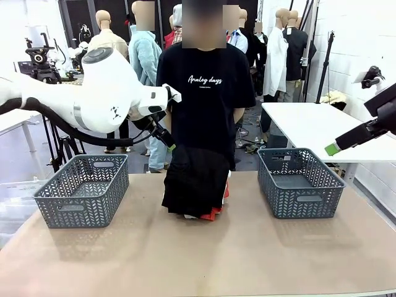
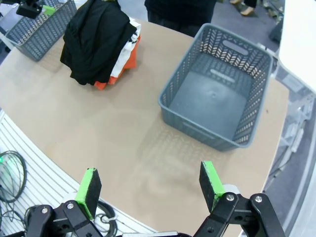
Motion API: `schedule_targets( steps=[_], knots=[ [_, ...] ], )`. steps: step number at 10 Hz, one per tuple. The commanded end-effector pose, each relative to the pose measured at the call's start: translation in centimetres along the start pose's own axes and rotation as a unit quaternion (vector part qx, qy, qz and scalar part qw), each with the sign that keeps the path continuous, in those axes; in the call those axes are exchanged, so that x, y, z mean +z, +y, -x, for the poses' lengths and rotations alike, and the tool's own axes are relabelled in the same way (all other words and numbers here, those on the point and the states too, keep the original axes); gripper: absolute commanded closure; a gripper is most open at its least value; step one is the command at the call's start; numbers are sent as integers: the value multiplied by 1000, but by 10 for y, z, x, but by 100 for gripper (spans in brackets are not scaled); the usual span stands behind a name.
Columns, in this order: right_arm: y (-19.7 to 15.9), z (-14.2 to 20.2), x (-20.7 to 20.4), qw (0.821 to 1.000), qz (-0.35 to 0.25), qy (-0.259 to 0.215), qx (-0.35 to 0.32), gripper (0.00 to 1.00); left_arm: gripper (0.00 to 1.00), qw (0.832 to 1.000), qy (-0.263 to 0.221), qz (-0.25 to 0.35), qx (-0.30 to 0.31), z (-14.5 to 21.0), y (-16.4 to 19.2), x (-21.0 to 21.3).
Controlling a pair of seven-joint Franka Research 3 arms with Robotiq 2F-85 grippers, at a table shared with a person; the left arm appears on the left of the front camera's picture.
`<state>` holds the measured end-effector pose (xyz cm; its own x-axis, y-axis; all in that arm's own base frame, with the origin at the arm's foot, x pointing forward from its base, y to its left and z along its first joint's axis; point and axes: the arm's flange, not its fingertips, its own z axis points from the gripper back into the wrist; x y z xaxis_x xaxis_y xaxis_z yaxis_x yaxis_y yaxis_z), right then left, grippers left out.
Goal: Sort the tops and bottoms.
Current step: Lift clothes from the center of the table with your left hand.
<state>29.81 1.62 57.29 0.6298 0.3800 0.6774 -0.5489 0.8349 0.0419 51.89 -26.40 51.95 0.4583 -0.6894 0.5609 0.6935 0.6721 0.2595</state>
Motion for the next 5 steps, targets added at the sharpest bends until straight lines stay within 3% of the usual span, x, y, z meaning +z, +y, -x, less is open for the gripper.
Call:
schedule_targets(
  steps=[1,2,3,5],
  knots=[
    [1,1,-1,1000,-10,-2,-4,0,0,1000,6,9,21,3,-10,8],
    [1,1,-1,1000,-10,-2,-4,0,0,999,9,36,15,19,-18,43],
    [1,1,-1,1000,-10,-2,-4,0,0,1000,1,2,8,2,-1,-3],
    [1,1,-1,1000,-10,-2,-4,0,0,1000,2,12,14,4,-13,13]
  ],
)
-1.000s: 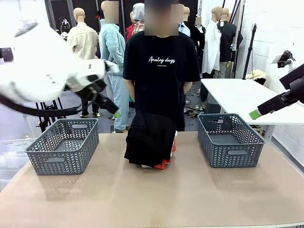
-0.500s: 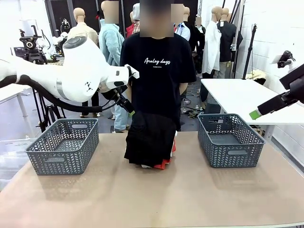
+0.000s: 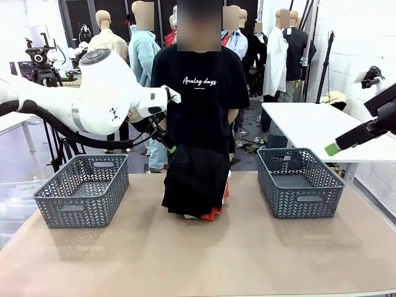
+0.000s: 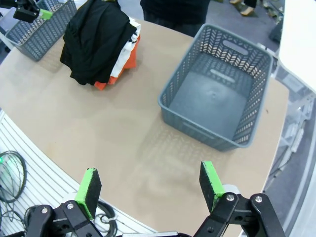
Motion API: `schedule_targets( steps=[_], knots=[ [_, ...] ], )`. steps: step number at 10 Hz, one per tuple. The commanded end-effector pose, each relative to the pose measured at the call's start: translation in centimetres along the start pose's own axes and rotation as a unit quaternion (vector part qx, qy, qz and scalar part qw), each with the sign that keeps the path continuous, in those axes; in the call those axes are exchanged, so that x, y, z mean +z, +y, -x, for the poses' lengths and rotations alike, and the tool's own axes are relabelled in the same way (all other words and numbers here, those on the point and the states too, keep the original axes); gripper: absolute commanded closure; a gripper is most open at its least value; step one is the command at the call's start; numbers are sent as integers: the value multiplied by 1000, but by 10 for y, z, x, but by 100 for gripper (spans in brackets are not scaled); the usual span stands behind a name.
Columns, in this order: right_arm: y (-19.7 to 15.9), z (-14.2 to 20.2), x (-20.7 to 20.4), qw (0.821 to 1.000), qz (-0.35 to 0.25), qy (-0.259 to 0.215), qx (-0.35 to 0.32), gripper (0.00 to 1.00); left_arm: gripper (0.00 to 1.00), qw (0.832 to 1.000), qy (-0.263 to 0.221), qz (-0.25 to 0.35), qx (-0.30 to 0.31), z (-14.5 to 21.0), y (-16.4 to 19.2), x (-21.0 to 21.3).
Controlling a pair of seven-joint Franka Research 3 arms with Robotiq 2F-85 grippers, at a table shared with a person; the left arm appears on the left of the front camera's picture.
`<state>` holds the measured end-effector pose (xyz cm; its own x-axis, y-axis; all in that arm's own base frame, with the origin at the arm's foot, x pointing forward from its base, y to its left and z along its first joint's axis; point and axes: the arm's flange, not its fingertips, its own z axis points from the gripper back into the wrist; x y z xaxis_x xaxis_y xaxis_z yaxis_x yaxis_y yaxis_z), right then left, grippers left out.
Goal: Sort the tops and bottoms.
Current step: Lift clothes from the center of the table with your left hand.
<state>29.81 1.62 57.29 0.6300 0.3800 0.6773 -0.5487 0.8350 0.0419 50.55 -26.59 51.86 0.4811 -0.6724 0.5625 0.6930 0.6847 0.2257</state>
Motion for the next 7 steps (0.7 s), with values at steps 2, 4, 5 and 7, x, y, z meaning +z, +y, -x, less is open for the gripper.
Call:
schedule_targets(
  steps=[2,4,5,7],
  knots=[
    [1,1,-1,1000,-10,-2,-4,0,0,997,-31,37,52,-10,0,-22],
    [1,1,-1,1000,-10,-2,-4,0,0,991,-32,26,131,-27,1,-43],
    [1,1,-1,1000,-10,-2,-4,0,0,986,-30,6,162,-29,3,-51],
    [1,1,-1,1000,-10,-2,-4,0,0,977,-5,-13,214,-32,0,-65]
  ],
)
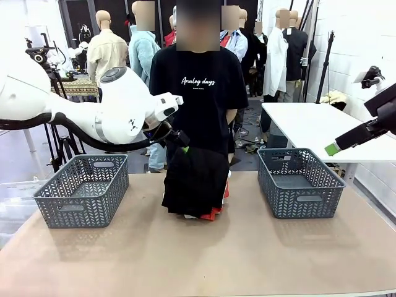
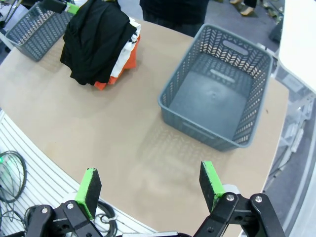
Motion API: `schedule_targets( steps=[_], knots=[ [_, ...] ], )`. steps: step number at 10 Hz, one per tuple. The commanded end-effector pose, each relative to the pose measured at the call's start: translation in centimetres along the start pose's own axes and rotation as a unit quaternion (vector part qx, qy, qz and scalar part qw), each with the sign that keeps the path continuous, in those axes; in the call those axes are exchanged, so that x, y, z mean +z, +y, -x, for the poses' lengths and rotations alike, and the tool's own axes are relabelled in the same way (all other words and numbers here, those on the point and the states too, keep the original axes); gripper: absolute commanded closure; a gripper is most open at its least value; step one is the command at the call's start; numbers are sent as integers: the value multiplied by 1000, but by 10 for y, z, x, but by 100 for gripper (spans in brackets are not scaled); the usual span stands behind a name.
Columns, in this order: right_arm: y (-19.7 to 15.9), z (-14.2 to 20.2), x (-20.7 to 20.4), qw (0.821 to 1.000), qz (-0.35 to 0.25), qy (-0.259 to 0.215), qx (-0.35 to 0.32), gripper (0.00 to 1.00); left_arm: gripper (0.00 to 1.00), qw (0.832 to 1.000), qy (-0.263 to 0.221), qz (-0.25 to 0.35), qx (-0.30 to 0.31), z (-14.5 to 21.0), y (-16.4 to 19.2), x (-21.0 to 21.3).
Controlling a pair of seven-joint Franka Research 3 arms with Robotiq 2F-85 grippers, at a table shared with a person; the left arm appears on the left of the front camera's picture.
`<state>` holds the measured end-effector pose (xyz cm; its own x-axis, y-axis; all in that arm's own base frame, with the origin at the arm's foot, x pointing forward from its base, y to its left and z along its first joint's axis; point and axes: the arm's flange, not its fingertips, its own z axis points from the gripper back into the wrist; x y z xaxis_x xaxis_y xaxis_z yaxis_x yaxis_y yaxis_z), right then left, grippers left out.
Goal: Sort the tops and bottoms.
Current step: Lift clothes from the center of the table with your left hand.
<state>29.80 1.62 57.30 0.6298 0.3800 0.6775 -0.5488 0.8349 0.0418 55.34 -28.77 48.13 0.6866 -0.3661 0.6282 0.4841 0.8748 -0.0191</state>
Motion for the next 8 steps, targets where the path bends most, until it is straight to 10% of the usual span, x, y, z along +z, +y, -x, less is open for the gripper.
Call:
schedule_targets(
  steps=[1,8],
  knots=[
    [1,1,-1,1000,-10,-2,-4,0,0,998,8,-45,43,-13,-20,-7],
    [1,1,-1,1000,-10,-2,-4,0,0,994,50,7,95,-9,-4,-38]
  ],
)
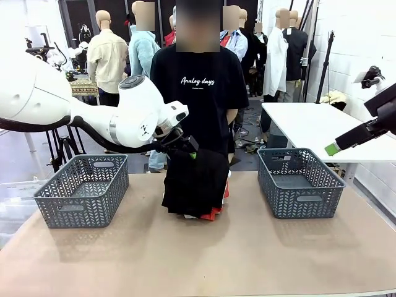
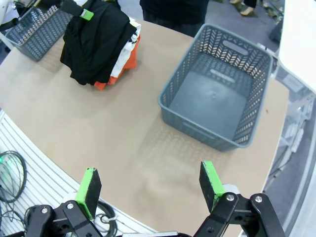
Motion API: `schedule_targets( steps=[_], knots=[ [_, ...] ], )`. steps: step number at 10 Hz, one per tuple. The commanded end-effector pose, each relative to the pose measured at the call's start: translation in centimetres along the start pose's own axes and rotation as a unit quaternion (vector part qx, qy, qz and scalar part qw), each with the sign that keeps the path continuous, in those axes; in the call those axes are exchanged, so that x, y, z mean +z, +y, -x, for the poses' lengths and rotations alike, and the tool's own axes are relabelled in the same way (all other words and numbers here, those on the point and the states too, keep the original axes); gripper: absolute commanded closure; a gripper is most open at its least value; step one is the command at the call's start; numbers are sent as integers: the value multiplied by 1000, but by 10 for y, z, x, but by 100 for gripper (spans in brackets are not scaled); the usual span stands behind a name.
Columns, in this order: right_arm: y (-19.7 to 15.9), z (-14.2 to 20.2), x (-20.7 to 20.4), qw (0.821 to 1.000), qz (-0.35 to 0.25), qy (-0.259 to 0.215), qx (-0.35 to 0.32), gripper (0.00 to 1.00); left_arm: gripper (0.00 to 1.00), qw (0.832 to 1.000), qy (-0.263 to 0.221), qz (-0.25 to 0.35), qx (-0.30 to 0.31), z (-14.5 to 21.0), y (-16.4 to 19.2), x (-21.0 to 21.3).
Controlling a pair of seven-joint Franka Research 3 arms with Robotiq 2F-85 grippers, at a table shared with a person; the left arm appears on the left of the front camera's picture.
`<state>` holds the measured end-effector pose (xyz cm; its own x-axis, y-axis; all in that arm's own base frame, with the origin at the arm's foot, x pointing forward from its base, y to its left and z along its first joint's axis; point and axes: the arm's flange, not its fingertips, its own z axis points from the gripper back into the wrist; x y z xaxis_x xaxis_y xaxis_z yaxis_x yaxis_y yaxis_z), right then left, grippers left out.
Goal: Sort the tops and bottoms.
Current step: Lift clothes from the center of the table with your left hand.
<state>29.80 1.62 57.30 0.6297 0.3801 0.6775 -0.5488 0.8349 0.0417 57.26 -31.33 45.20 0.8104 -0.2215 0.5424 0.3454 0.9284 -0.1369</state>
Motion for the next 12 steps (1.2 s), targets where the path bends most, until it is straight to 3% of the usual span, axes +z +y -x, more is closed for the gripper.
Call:
schedule_targets(
  steps=[1,9,10,12],
  knots=[
    [1,1,-1,1000,-10,-2,-4,0,0,1000,11,2,1,-6,9,1],
    [1,1,-1,1000,-10,-2,-4,0,0,998,39,39,-4,-10,6,-7],
    [1,1,-1,1000,-10,-2,-4,0,8,998,37,41,-12,-9,5,-8],
    [1,1,-1,1000,-10,-2,-4,0,45,998,54,34,-15,-7,4,-9]
  ],
)
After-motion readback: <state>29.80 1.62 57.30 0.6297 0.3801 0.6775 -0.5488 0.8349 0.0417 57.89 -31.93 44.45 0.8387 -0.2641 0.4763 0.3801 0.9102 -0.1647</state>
